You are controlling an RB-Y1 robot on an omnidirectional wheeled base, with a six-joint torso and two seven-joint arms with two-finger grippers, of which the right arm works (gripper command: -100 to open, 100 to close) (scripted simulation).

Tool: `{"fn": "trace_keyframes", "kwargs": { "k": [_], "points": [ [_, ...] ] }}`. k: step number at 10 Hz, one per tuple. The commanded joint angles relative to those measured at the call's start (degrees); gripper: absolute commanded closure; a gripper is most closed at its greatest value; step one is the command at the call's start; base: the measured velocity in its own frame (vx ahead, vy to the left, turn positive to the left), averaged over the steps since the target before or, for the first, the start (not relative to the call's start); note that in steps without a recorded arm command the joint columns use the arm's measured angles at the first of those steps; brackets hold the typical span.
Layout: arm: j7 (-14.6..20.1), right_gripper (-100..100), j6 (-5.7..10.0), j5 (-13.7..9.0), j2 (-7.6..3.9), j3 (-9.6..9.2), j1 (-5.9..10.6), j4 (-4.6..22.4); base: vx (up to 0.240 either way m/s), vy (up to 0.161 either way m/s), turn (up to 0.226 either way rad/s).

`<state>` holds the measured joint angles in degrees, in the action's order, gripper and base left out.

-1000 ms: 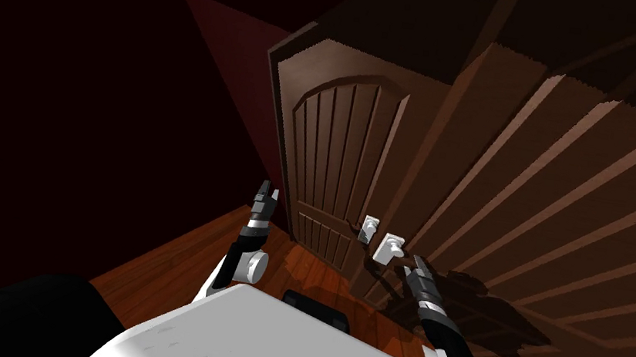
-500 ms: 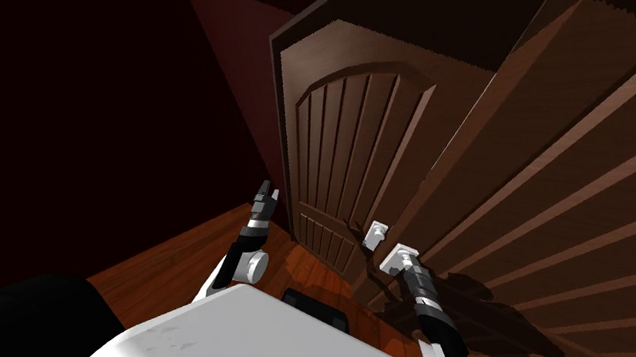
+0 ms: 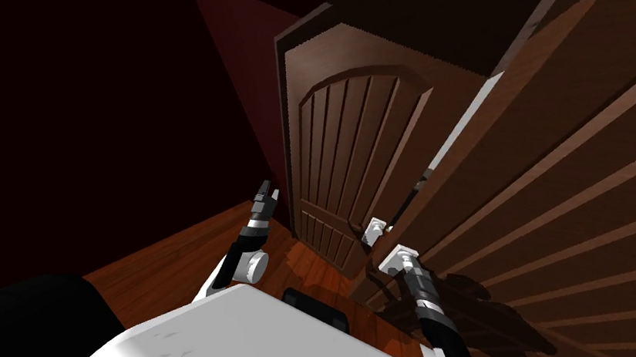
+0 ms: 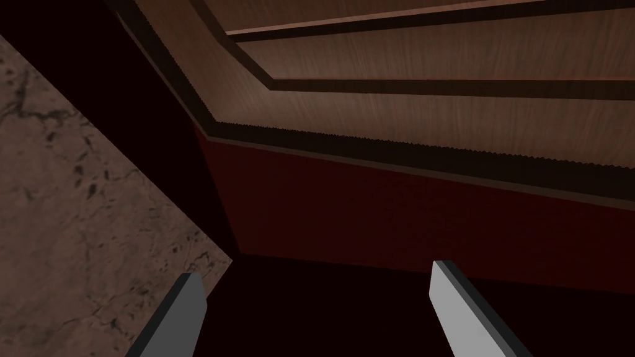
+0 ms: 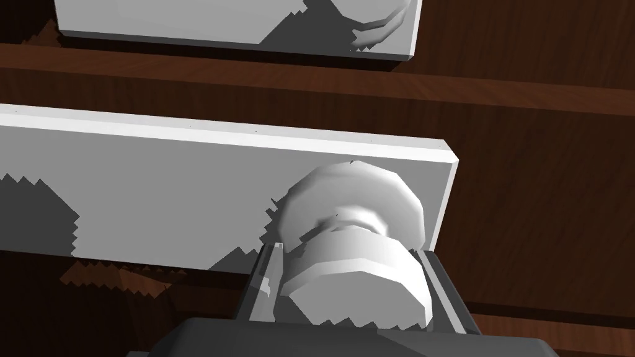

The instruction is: Pull the door open

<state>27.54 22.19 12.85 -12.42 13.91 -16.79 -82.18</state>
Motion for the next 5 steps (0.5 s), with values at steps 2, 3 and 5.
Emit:
{"fn": "trace_keyframes", "kwargs": {
  "k": [2,3,5],
  "points": [
    [1.0,100,0.14,0.0,-1.26,0.32,-1.76,0.5,-0.208,-0.016,0.024],
    [1.4,100,0.45,0.1,-1.64,0.04,-2.19,0.3,-0.216,-0.056,0.062],
    [3.0,100,1.79,0.4,-2.98,-1.48,-3.41,-0.6,-0.249,-0.076,0.157]
  ]
}}
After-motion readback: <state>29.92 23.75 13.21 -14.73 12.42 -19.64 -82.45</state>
